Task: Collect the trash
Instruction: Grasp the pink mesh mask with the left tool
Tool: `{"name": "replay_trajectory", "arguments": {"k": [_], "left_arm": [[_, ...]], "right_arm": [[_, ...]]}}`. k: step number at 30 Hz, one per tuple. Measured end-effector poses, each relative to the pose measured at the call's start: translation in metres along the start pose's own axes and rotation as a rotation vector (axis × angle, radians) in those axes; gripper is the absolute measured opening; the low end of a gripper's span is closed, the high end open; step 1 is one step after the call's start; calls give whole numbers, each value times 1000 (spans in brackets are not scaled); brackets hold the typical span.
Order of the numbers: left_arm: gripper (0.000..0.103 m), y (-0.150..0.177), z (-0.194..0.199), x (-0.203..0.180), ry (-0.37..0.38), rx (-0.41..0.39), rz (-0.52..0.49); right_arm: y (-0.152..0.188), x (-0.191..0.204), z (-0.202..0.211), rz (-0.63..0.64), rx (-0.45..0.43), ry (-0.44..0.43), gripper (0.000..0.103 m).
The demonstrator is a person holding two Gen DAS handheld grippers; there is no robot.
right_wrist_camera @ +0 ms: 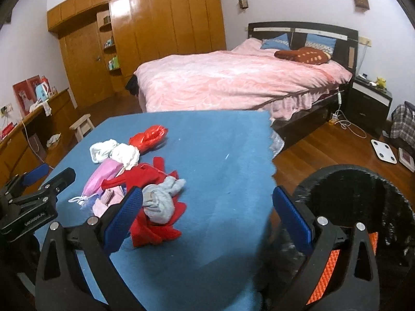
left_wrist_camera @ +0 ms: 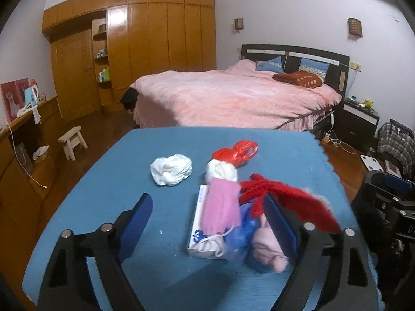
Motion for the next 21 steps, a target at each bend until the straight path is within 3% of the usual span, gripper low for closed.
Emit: {"name": "replay_trajectory", "arguments": {"k": [15, 21], "left_arm": [[57, 6, -53, -7, 7, 97, -26], [32, 11, -62, -13, 21, 129, -51]], "right_arm": [[-5, 12, -27, 20, 29, -6, 97], [-5, 12, -33, 18, 41, -7, 97]]}}
Point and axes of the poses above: each gripper's, at about its wrist camera, not at the fingertips, and z roughly against the way its jaws point, x to its left, y to its underside, the point moved 3 cm from there along -z, roughly the way its jaws point, and after that the axes turned 11 degrees about x, right-handed, at the moved point
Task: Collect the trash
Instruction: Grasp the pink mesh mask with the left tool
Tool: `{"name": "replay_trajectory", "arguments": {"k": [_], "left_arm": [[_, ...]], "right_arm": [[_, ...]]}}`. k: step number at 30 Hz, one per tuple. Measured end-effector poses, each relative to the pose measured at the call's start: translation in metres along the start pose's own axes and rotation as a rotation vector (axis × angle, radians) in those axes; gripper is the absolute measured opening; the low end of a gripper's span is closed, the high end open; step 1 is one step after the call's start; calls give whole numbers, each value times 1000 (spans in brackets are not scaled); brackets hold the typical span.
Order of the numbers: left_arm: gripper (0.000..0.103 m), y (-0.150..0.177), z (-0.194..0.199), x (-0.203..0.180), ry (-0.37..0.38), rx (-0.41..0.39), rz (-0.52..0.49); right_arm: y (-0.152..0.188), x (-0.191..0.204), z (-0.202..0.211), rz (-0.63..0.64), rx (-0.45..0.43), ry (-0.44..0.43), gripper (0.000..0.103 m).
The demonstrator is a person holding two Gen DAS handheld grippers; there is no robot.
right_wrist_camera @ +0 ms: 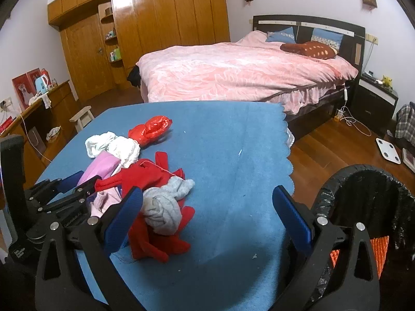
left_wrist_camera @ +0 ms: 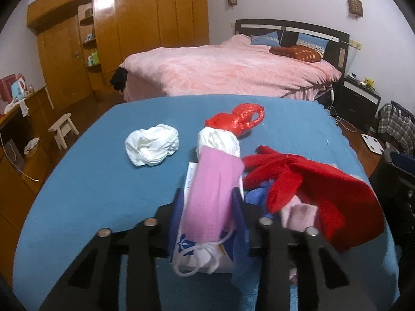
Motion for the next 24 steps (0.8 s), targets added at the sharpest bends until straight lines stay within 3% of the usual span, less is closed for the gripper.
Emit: {"name": "replay_trajectory", "arguments": {"k": [4, 7, 14, 21, 24], "left_arm": [[17, 0, -1, -3, 18, 3, -17], [12, -1, 1, 0, 46, 3, 2], [12, -5, 29, 11, 63, -47, 36], [12, 2, 49, 26, 28, -72, 34], [12, 9, 50, 36, 15, -68, 46]], "right_arm": [[0, 0, -2, -5, 5, -5, 97], [0, 3, -1, 0, 1, -11, 97], [-3, 10, 8, 8, -28, -28, 97], [-3, 34, 17, 28, -52, -57, 97], [0, 47, 17, 36, -52, -73, 89]]}}
Point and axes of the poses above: each gripper's, at about its wrist camera, not at the fingertips, and z roughly against the way its jaws point, x to its left, y to its underside, the point moved 3 cm from there along -z, roughly the way its jaws point, and after that the axes turned 11 degrees about x, right-handed, at the moved point
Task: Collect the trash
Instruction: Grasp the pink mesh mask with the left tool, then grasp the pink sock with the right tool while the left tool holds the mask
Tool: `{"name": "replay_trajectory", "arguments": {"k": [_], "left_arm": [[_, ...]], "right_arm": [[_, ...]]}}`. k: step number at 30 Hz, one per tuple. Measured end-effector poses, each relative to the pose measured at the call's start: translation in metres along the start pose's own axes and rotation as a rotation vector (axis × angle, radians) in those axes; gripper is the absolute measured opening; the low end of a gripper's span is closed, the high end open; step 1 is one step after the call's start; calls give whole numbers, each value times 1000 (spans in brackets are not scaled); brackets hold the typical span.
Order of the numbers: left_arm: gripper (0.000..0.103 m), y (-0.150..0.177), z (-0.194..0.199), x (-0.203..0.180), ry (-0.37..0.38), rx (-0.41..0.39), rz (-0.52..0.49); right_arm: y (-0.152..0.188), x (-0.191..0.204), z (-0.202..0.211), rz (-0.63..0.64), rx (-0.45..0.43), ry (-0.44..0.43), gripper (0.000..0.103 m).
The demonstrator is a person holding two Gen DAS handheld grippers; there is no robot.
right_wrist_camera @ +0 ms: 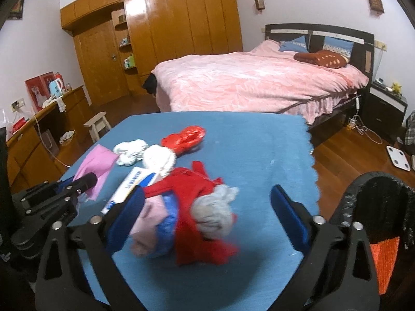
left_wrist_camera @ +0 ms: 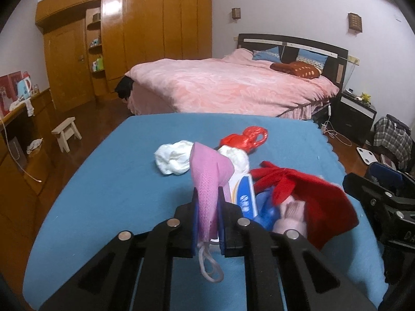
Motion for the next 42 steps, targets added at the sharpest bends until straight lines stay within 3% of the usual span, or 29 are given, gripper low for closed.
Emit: {"name": "replay_trajectory", "arguments": {"k": [2, 12, 19, 24, 28, 42], "left_arm": [[12, 4, 1, 7, -8, 4, 9], [12, 21, 4, 44, -37, 18, 52], [12, 28, 4, 52, -33, 23, 60], [12, 31, 2, 57, -26, 28, 74], [12, 32, 2, 57, -21, 30, 72], [12, 26, 16, 33, 18, 11, 44]], "right_arm": [[2, 11, -2, 14, 9, -12, 81], [24, 63, -23, 93, 84, -57, 69], [31, 69, -38, 91, 121, -45, 56], [35, 73, -45, 112, 148, -33, 54], [38, 69, -53, 105, 192, -51, 34], [35, 52, 0, 105, 140, -123, 34]]}}
Point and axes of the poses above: each gripper's, at about its wrist camera, not at the fingertips, and z roughly against the way its jaws point, x to its left, y to its underside, the point moved 3 cm from there along -z, roughly the way its jaws point, and after that the axes turned 11 degrees about x, right-handed, at the moved point
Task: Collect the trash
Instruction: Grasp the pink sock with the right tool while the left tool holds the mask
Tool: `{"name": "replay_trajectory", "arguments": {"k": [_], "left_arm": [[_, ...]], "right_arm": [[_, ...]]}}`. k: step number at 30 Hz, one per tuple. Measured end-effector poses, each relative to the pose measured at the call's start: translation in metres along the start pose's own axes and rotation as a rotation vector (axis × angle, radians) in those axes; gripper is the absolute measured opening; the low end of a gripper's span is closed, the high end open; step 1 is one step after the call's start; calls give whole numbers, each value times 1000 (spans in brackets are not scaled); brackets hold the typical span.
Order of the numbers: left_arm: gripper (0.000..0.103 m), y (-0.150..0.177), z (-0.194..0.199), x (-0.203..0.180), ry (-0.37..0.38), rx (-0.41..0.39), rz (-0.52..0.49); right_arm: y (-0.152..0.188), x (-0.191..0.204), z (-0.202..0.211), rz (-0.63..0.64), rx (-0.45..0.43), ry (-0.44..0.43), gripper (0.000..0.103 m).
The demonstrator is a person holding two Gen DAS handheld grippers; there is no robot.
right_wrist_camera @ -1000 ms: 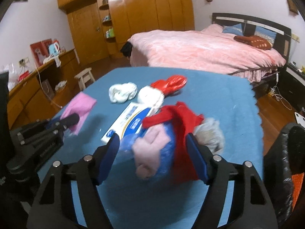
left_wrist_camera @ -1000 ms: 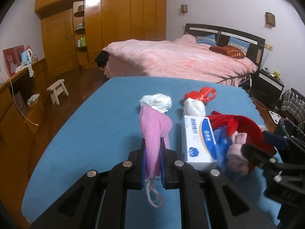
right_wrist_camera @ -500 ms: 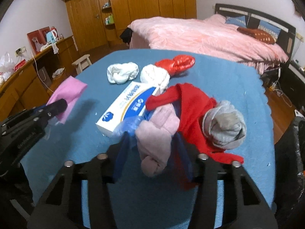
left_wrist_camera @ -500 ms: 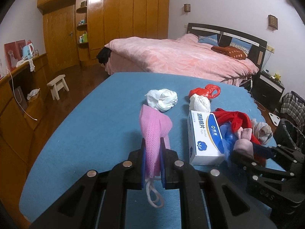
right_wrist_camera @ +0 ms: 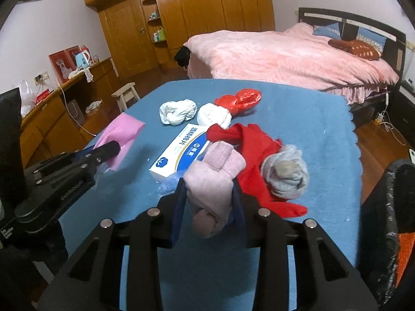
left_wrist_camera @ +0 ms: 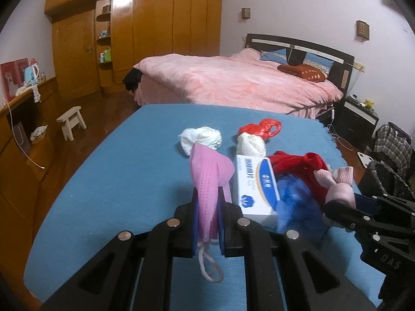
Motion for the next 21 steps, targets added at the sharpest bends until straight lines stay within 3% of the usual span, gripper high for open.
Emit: {"name": "replay_trajectory", "arguments": {"k": [8, 21], "left_arm": [[12, 5, 5, -23, 30, 8, -34], [12, -18, 42, -76, 96, -62, -93]], "right_arm": [[12, -14, 11, -35, 4, -6, 33], [-2, -33, 74, -57, -117, 4, 33]]}}
Point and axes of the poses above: each gripper's, at about its wrist camera, not at the fingertips, and z roughly against the way its jaws point, x to its left, y to its underside, the point moved 3 cm from there along -z, roughly the way its jaws point, and after that the axes turned 11 degrees about x, right-handed, at the moved point
